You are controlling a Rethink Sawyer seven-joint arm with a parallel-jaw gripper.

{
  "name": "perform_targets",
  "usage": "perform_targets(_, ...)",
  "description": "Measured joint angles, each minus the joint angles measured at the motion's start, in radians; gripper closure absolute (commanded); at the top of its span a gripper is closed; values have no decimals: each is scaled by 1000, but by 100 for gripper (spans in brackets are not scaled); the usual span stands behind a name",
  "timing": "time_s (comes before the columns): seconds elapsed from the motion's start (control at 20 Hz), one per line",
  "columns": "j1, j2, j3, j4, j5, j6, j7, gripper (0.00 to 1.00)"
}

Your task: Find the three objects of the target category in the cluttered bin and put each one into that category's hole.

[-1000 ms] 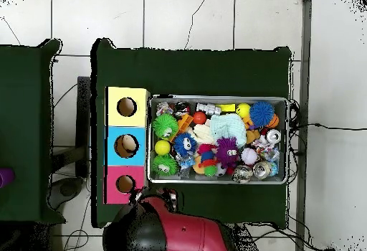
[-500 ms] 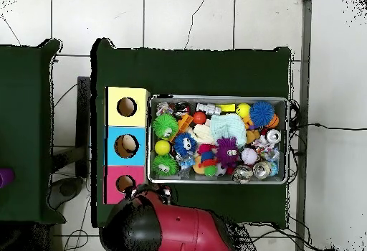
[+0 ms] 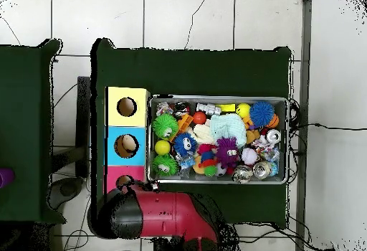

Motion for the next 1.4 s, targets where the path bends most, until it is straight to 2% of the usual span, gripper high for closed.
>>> perform_targets(0.2, -2, 37, 0, -8, -17, 0, 0, 0)
perform_targets(0.4, -36, 52, -1, -18, -33, 0, 0, 0)
perform_targets(1.0, -160, 60, -1, -70, -66, 18, 0, 0)
perform_targets(1.4, -202, 67, -1, -120, -68, 33, 0, 0)
